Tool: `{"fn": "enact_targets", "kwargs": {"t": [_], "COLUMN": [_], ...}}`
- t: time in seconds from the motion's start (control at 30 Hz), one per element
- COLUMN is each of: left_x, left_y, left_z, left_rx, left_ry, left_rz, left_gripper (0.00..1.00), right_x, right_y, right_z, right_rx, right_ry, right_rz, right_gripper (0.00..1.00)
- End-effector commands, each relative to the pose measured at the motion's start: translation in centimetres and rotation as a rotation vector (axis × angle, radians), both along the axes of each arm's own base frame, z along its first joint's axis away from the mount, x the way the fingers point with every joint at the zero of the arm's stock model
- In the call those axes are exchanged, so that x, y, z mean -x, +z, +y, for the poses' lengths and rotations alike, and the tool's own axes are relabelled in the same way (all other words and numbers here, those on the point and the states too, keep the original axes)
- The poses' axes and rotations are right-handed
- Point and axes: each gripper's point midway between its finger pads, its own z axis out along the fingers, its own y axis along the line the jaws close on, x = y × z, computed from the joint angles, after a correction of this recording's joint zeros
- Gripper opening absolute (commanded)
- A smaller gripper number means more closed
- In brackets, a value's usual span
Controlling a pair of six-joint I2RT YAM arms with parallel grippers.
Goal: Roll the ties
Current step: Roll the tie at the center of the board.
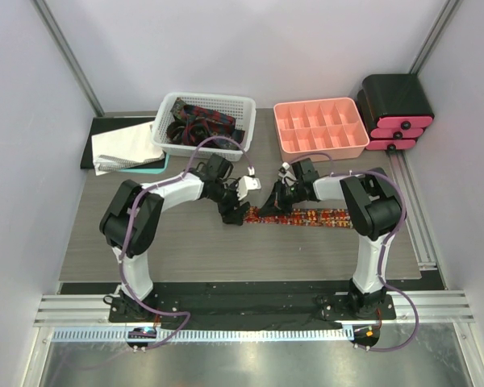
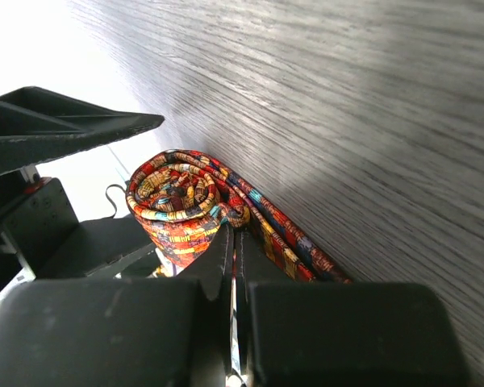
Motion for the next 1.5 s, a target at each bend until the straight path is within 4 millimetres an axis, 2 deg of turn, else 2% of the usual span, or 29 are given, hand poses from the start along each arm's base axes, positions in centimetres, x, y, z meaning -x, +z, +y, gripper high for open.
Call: {"fn": "enact_targets", "kwargs": {"t": [0.0, 0.1, 0.13, 0.17, 0.2, 0.23, 0.33, 0.47, 0.67, 0.77, 0.9, 0.93, 0.97, 1.03, 1.13, 1.17, 1.27, 1.3, 1.4, 1.47], "left_x": [-0.8, -0.9, -0.2, -1.1, -0.3, -0.3, 0.5, 1.1, 0.7, 1.3, 1.7, 1.6, 2.3, 1.8, 2.4, 2.3, 2.7, 2.6, 2.4, 2.7], "left_y": [2.8, 2.9, 2.5, 3.5, 2.4, 3.0, 2.9, 2.3, 1.7, 1.1, 0.6, 0.5, -0.7, -0.7, -1.6, -2.0, -2.5, -2.5, -2.7, -2.9], "left_z": [-2.5, -3.3, -3.1, -3.9, -3.5, -3.6, -3.6, -3.8, -4.7, -5.4, -5.6, -5.5, -4.9, -4.6, -3.9, -3.5, -3.0, -2.8, -2.9, -2.7], "left_rx": [0.178, 0.228, 0.244, 0.304, 0.31, 0.346, 0.445, 0.471, 0.502, 0.51, 0.464, 0.439, 0.382, 0.318, 0.211, 0.173, 0.096, 0.07, 0.037, 0.009], "left_ry": [-0.031, -0.032, -0.015, -0.017, 0.015, 0.026, 0.051, 0.072, 0.074, 0.057, 0.047, 0.044, 0.04, 0.056, 0.027, 0.023, 0.021, 0.028, 0.029, 0.027], "left_rz": [-0.066, -0.064, -0.036, -0.106, -0.078, -0.102, -0.168, -0.167, -0.221, -0.225, -0.268, -0.286, -0.237, -0.238, -0.203, -0.208, -0.168, -0.164, -0.167, -0.144], "left_gripper": [0.7, 0.7, 0.7, 0.7, 0.7, 0.7, 0.71, 0.71, 0.7, 0.66, 0.39, 0.36, 0.32, 0.27, 0.22, 0.21, 0.2, 0.2, 0.21, 0.22], "right_x": [1.8, 2.0, 2.2, 2.3, 2.5, 2.5, 3.2, 4.2, 4.8, 5.0, 4.7, 4.5, 4.2, 3.8, 2.8, 2.1, 1.5, 1.2, 1.5, 1.8], "right_y": [-5.8, -6.0, -6.0, -6.1, -6.1, -6.1, -6.2, -6.7, -7.3, -7.5, -7.2, -7.0, -6.7, -6.0, -3.9, -2.5, -0.2, 1.3, 3.2, 3.6], "right_z": [-2.8, -3.0, -3.0, -3.1, -3.1, -3.2, -3.6, -3.8, -3.9, -4.0, -3.7, -3.6, -3.4, -3.1, -2.5, -2.4, -2.5, -2.8, -3.3, -3.2], "right_rx": [0.224, 0.228, 0.221, 0.218, 0.216, 0.212, 0.197, 0.189, 0.184, 0.187, 0.176, 0.169, 0.162, 0.145, 0.105, 0.087, 0.061, 0.045, 0.02, 0.012], "right_ry": [-0.008, -0.001, 0.008, 0.009, 0.018, 0.022, 0.05, 0.09, 0.113, 0.116, 0.117, 0.114, 0.109, 0.109, 0.11, 0.107, 0.097, 0.086, 0.083, 0.084], "right_rz": [0.062, 0.063, 0.067, 0.071, 0.076, 0.078, 0.091, 0.113, 0.131, 0.133, 0.128, 0.122, 0.11, 0.088, 0.036, 0.0, -0.042, -0.065, -0.087, -0.091], "right_gripper": [0.01, 0.01, 0.01, 0.01, 0.01, 0.01, 0.01, 0.01, 0.01, 0.01, 0.01, 0.01, 0.01, 0.01, 0.03, 0.06, 0.21, 0.3, 0.41, 0.45]}}
